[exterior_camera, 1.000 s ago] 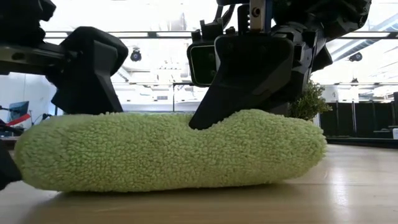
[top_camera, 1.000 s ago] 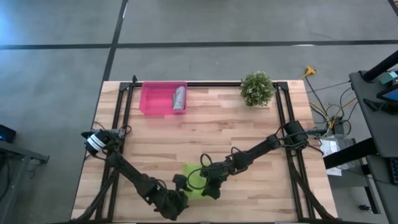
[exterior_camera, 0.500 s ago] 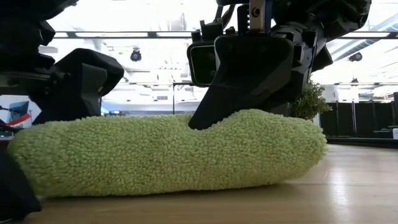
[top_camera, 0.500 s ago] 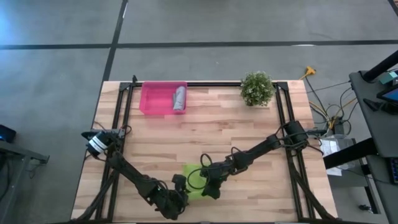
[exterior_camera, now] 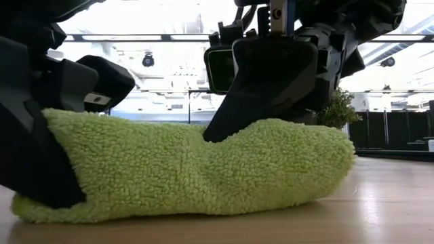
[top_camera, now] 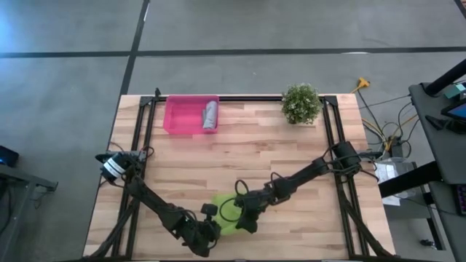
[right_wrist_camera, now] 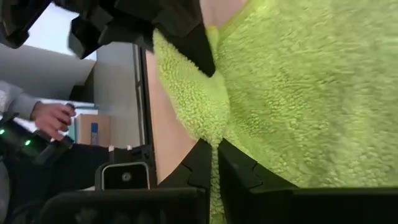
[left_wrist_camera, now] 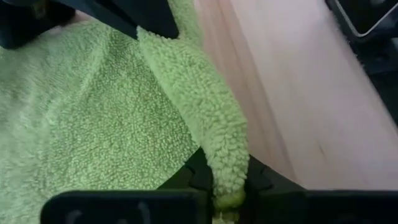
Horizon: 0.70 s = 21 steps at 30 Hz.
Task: Roll microfiber towels into tight, uniform cylinder then place into a basket
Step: Roll the green microfiber cloth
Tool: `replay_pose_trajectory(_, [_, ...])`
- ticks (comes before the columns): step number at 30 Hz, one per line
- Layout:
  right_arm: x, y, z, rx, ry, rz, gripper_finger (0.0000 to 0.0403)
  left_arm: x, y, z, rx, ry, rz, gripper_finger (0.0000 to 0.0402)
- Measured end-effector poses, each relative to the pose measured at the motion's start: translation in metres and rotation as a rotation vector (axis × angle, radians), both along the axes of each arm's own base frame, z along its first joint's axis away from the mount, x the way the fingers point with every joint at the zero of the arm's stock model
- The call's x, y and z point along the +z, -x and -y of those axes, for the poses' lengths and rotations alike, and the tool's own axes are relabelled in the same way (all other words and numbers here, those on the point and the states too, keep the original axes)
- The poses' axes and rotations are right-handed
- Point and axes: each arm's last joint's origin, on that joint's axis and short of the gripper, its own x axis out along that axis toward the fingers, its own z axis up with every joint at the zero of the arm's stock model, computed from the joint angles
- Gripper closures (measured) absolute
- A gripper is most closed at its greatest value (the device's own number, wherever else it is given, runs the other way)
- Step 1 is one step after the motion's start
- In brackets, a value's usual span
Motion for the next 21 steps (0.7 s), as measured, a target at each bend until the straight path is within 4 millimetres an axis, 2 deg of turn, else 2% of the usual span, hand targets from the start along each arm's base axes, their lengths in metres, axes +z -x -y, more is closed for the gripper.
replay_pose_trajectory(4, [0.006, 0.001, -0.001, -0.035, 0.06, 0.049, 0.0373, 0.0, 0.0, 0.001, 0.014, 0.074, -0.03, 0.0396])
replay_pose_trajectory(9, [0.02, 0.003, 0.001, -0.009, 0.192, 0.162, 0.0331, 0.0, 0.001, 0.003, 0.052, 0.17, -0.069, 0.0398])
replay_pose_trajectory(14, [0.053, 0.003, 0.004, 0.01, 0.286, 0.319, 0.0285, 0.001, 0.002, 0.003, 0.116, 0.248, -0.091, 0.0399])
replay_pose_trajectory(21, [0.084, 0.016, -0.018, 0.149, 0.397, 0.535, 0.0259, 0.0, 0.001, 0.003, 0.208, 0.338, -0.108, 0.0399])
